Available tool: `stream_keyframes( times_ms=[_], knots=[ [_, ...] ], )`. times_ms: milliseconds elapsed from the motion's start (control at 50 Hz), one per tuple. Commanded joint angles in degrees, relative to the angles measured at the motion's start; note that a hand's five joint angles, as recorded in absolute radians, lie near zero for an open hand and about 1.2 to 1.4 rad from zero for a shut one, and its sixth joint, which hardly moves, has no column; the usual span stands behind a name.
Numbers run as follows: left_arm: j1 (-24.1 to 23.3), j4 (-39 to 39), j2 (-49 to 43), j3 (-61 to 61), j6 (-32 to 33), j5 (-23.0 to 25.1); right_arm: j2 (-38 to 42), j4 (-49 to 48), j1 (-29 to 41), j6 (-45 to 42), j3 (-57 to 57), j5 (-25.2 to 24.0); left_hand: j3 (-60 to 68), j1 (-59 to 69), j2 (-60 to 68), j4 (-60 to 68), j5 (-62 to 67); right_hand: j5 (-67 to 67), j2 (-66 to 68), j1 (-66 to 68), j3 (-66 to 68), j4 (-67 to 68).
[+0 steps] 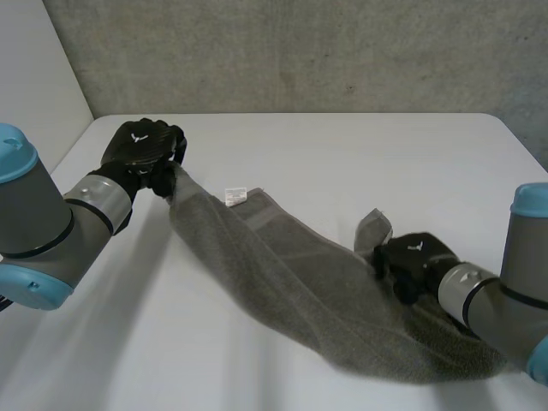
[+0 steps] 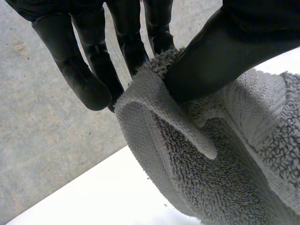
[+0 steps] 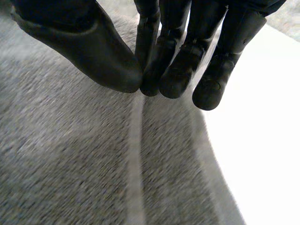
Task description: Fold the towel.
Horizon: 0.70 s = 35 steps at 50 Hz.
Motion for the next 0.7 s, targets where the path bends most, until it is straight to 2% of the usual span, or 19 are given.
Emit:
stream_keyframes(
  times_ms=[20, 200, 220, 240, 260, 280, 320, 400, 700],
  knots=[
    [-1.10, 0.00, 0.69, 0.17, -0.11, 0.00, -1.87, 0.29, 0.03, 0.83, -5.00, 0.38, -11.74, -3.62, -12.62, -10.49, -21.70, 2.20, 4.12, 22.48, 3.44, 3.40],
    [-1.45, 0.00, 0.87, 0.08, -0.29, -0.08, -1.43, 3.11, 3.28, 1.01, -9.40, 0.03, -11.74, -3.62, -12.62, -10.49, -21.70, 2.20, 4.12, 22.48, 3.44, 3.40],
    [-1.45, 0.00, 0.87, -0.01, -0.29, -0.08, -1.26, 2.93, 3.63, 1.01, -8.79, -0.23, -11.74, -3.62, -12.62, -10.49, -21.70, -9.89, -7.97, 10.39, -8.66, -8.70],
    [-1.45, 0.00, 0.78, -0.01, -0.29, -0.08, -1.17, 2.58, 3.72, 1.09, -8.26, -0.23, -11.74, -3.62, -12.62, -10.49, -21.70, -27.50, -25.58, -7.22, -26.27, -26.30],
    [-1.45, 0.00, 0.78, -0.01, -0.29, -0.08, -1.17, 2.58, 3.72, 1.09, -8.26, -0.23, -11.74, -3.62, -12.62, -10.49, -21.70, -27.68, -25.76, -7.40, -26.44, -26.48],
    [-1.45, 0.00, 0.78, 0.08, -0.29, -0.08, -1.17, 1.71, 3.72, 1.27, -7.73, -0.32, -11.74, -3.62, -12.62, -10.49, -21.70, -44.17, -42.24, -23.88, -42.93, -42.97],
    [-1.54, 0.00, 0.69, 0.17, -0.29, -0.08, -1.08, 0.39, 3.81, 1.62, -7.29, -0.23, -11.74, -3.62, -12.62, -10.49, -21.70, -49.83, -47.91, -29.55, -48.59, -48.63],
    [-1.54, 0.00, 0.60, 0.08, -0.29, 0.00, 1.28, -3.04, 3.98, 1.80, -7.20, 0.03, -11.74, -3.62, -12.62, -10.49, -21.70, -51.22, -49.30, -30.94, -49.99, -50.03],
    [-1.80, 0.00, 0.17, -0.01, -0.11, 0.00, 8.76, -4.80, 3.19, 0.31, -12.56, 0.47, -11.74, -3.62, -12.62, -10.49, -21.70, -49.21, -47.29, -28.93, -47.98, -48.01]
  ],
)
